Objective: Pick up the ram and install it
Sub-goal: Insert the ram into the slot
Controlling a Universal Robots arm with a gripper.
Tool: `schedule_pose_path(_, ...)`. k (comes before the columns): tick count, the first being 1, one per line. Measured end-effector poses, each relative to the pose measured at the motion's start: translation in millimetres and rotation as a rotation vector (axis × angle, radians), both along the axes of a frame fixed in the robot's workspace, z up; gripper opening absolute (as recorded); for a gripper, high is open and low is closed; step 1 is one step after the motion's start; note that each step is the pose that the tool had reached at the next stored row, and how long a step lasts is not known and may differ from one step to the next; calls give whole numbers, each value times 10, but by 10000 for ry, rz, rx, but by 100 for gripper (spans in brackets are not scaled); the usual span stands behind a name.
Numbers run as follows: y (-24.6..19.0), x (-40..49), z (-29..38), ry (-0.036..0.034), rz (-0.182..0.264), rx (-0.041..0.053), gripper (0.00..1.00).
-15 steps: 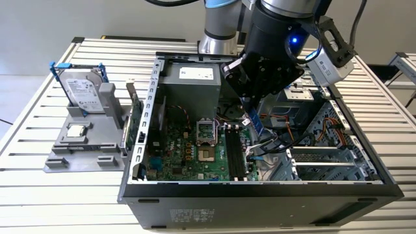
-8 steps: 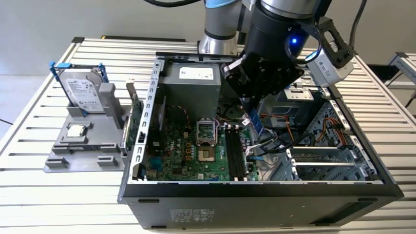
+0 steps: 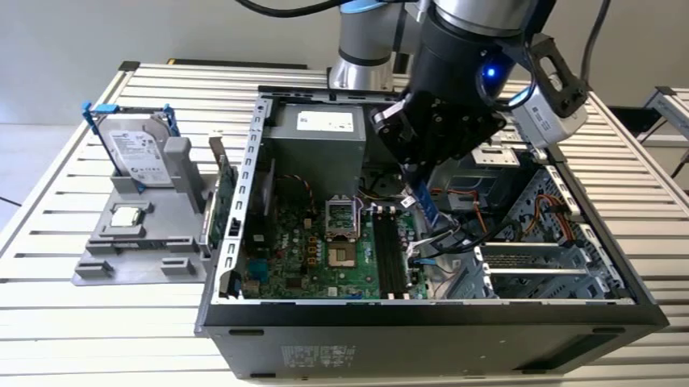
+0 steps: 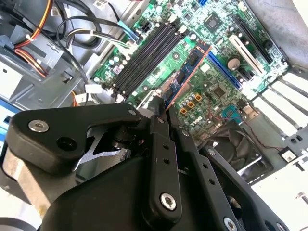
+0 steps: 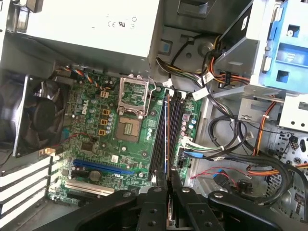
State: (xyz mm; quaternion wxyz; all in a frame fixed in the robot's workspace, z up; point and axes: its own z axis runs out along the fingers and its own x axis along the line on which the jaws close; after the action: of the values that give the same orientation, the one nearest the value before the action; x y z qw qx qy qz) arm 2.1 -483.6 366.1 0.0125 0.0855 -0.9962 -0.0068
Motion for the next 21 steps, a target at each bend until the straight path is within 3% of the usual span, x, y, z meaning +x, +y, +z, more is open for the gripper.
schedule_pose_path(13, 0, 122, -75, 0, -304, 0, 0)
schedule_pose_path(21, 0, 132, -123, 0, -457, 0, 0)
